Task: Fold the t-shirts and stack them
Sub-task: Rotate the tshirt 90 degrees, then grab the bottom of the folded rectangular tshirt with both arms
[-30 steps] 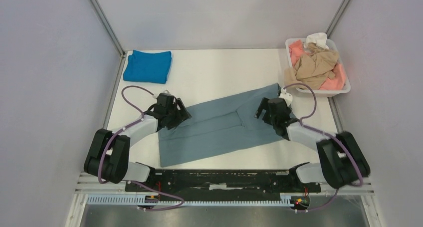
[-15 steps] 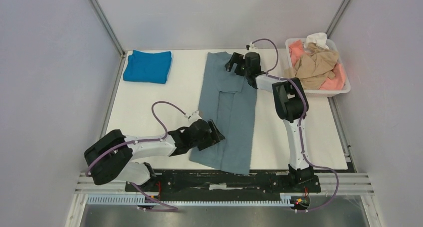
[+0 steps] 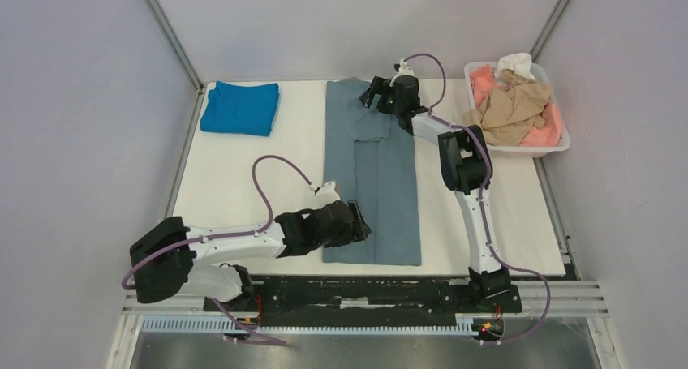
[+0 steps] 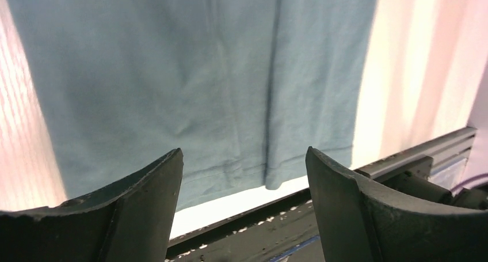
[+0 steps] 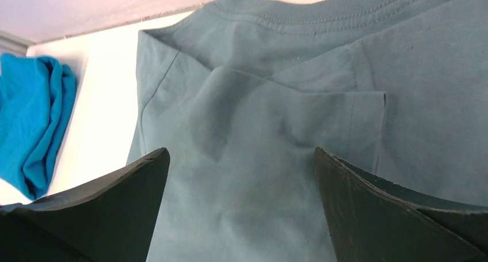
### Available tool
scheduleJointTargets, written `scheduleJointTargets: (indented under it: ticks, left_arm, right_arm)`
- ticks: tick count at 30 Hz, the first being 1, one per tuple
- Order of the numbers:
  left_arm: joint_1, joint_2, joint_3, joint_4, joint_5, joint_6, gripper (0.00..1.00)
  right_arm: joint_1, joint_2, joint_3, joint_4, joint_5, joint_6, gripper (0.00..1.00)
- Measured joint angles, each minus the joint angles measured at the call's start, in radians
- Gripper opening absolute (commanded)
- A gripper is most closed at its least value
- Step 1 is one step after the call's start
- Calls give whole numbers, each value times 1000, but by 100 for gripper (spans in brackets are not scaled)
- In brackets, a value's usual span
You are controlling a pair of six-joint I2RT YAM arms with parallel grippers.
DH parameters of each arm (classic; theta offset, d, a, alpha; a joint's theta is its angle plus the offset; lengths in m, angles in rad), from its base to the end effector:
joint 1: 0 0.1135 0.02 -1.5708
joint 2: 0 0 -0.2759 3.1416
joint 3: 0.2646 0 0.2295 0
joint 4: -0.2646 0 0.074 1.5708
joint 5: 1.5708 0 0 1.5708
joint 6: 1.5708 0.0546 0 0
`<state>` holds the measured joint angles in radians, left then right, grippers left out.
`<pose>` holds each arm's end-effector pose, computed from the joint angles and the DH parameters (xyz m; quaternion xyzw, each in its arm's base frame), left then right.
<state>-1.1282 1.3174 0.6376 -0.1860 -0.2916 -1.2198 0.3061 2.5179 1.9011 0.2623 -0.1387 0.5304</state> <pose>0.1181 -0.2126 0.1918 -0.0926 0.9253 -0.2623 0.2578 0.5503 0.1818 0.1510 0.0523 0.8180 0.2835 0.4977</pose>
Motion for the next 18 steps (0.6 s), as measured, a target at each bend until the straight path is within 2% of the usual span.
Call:
scheduleJointTargets:
  ticks: [4, 8, 11, 18]
  left_arm:
    - [0, -29, 82, -74, -24, 121, 94]
    - [0, -31, 177, -192, -73, 211, 96]
    - [-1, -67, 164, -248, -84, 249, 96]
    - [-1, -223, -35, -269, -53, 261, 96]
  right_arm:
    - [6, -132, -114, -50, 14, -95, 98]
    - [17, -375, -267, -99, 63, -219, 98]
    - [23, -600, -416, -103, 97, -276, 98]
    - [71, -1185, -1078, -85, 178, -254, 98]
